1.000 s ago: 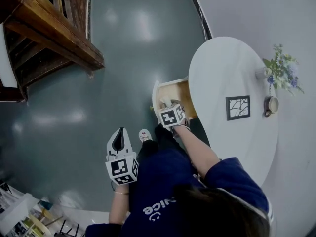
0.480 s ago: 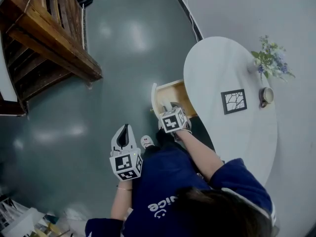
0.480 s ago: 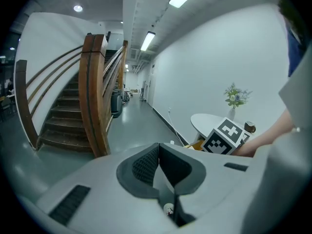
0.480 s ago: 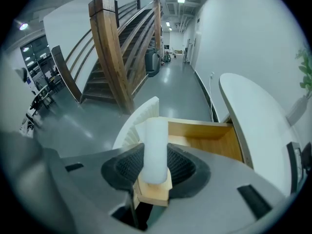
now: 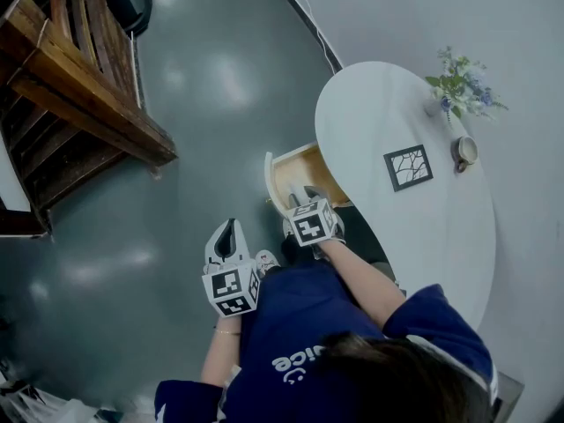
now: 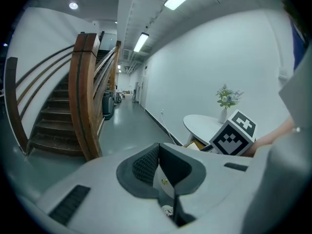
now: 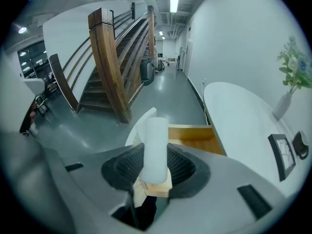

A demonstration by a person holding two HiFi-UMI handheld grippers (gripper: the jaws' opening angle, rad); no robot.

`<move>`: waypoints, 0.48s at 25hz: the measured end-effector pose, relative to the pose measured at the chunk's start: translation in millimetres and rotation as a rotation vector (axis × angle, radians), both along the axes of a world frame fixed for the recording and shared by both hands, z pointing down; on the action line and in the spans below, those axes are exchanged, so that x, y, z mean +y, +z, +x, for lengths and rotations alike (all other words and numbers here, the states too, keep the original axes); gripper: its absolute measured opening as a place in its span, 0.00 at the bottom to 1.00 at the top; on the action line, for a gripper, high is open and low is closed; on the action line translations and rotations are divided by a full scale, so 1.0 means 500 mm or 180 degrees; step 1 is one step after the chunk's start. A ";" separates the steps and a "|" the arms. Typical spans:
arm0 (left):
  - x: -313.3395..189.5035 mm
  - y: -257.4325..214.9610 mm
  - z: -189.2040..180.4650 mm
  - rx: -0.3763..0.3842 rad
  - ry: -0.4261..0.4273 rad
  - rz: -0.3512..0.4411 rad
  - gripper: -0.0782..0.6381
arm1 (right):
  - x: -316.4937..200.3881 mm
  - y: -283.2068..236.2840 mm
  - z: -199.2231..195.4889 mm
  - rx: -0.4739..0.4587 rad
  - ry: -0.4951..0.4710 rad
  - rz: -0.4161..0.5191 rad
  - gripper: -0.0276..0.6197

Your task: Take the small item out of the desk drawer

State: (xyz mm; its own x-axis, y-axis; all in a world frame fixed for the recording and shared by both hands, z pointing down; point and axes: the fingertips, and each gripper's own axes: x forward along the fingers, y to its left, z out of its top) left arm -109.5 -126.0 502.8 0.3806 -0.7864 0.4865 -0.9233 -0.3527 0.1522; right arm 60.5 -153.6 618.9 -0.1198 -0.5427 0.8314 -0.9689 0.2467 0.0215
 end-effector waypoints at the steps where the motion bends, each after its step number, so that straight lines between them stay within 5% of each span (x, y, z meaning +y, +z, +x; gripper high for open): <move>1: 0.000 -0.001 0.002 0.0005 0.0030 0.0007 0.12 | 0.003 -0.010 0.000 -0.0012 0.0030 0.0036 0.27; 12: 0.007 -0.004 0.046 0.0108 0.0361 0.0075 0.12 | 0.052 -0.083 0.018 -0.0039 0.0234 0.0320 0.27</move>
